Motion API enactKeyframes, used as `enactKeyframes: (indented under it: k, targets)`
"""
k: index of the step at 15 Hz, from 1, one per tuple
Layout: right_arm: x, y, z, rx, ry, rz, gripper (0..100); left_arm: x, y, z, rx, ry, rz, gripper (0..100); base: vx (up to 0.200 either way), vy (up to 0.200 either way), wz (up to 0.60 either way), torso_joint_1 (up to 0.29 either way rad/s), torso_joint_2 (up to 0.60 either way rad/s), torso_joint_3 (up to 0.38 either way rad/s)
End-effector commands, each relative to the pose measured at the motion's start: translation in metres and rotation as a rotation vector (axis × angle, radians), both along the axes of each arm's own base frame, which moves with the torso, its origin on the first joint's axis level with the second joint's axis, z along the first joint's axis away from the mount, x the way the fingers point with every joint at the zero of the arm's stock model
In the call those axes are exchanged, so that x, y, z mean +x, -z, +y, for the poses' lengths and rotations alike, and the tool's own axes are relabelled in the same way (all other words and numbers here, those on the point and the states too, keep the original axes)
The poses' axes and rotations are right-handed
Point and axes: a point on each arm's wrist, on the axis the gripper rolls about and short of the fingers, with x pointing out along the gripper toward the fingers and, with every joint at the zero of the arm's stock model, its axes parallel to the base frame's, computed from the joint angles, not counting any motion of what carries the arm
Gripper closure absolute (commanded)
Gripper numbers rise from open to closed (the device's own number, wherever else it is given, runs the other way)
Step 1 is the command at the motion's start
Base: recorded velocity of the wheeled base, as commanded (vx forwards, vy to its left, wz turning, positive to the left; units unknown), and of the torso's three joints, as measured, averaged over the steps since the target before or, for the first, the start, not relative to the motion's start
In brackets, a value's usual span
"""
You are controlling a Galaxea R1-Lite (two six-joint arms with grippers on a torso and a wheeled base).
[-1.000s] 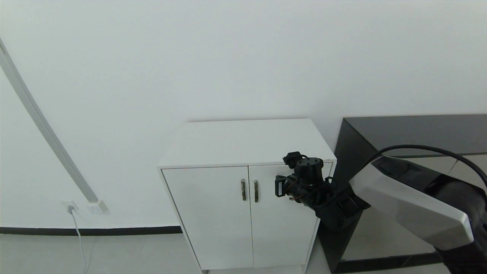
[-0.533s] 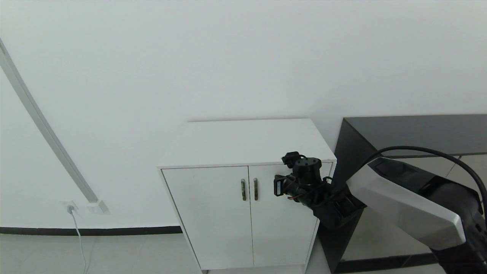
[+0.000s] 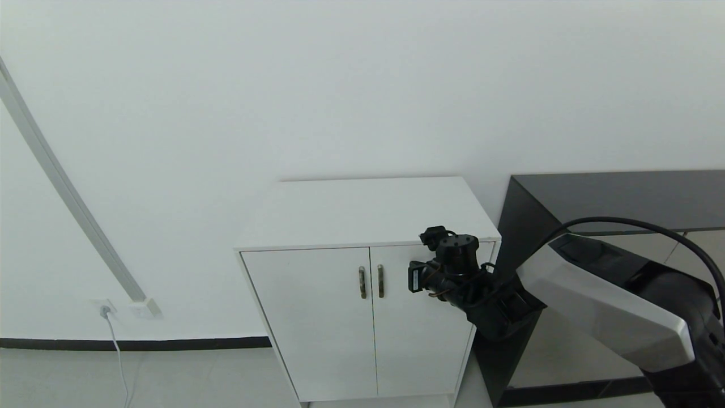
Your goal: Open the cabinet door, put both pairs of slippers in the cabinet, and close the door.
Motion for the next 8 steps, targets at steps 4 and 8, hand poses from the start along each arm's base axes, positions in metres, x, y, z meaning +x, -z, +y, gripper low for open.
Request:
enactKeyframes:
  k: [4, 8]
  targets:
    - [-0.012, -0.010, -0.008, -0.007, 0.042, -0.011, 100, 0.000, 0.000, 0.000, 0.000, 0.000, 0.001, 100, 0.000, 0.000, 0.00, 0.000, 0.00, 0.000]
    - [-0.031, -0.014, -0.023, -0.007, 0.052, -0.017, 100, 0.000, 0.000, 0.000, 0.002, 0.000, 0.001, 100, 0.000, 0.000, 0.00, 0.000, 0.00, 0.000]
